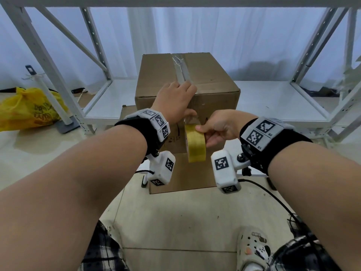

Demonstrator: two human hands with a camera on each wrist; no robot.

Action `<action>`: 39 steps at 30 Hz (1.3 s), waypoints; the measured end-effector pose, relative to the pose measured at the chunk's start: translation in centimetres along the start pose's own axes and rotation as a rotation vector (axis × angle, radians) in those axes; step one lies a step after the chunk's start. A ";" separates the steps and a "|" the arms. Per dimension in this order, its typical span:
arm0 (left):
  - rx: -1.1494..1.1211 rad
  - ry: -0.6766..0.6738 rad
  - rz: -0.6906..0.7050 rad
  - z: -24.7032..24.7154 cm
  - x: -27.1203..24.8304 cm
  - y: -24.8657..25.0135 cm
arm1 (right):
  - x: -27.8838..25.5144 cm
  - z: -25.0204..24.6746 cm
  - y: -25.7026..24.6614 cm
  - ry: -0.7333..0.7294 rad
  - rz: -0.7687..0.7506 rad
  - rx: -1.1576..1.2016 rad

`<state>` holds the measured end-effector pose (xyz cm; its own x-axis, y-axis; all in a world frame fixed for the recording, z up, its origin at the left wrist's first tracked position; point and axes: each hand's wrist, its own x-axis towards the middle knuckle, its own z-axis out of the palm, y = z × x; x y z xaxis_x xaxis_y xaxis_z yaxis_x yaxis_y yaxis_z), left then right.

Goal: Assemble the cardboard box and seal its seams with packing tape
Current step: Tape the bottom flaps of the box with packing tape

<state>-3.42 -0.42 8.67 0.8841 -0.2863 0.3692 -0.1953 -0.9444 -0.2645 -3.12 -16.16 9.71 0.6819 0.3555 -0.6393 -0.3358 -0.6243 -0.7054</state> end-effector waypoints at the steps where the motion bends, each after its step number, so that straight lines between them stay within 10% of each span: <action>1: -0.041 -0.027 -0.012 -0.3 0.2 -0.2 | -0.1 0.0 0.0 -0.008 0.009 0.007; 9: -0.174 -0.001 -0.034 -0.5 -0.1 -1.1 | -0.1 -0.2 0.1 0.104 -0.026 -0.165; 21: -0.117 -0.030 0.010 0.2 -0.1 -0.9 | 1.5 -3.9 -0.6 1.044 -0.875 -0.746; 27: -0.238 -0.078 0.044 0.1 0.5 -3.0 | 4.8 -4.8 0.7 0.720 -0.743 -0.859; 39: -0.299 0.013 -0.037 -1.6 1.3 -1.1 | 3.6 -5.6 1.7 0.713 -0.880 -0.664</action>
<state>-2.75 -0.02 10.89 0.8880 -0.2507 0.3855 -0.2806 -0.9596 0.0224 2.35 -19.83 7.92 0.7676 0.5010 0.3998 0.6367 -0.6676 -0.3859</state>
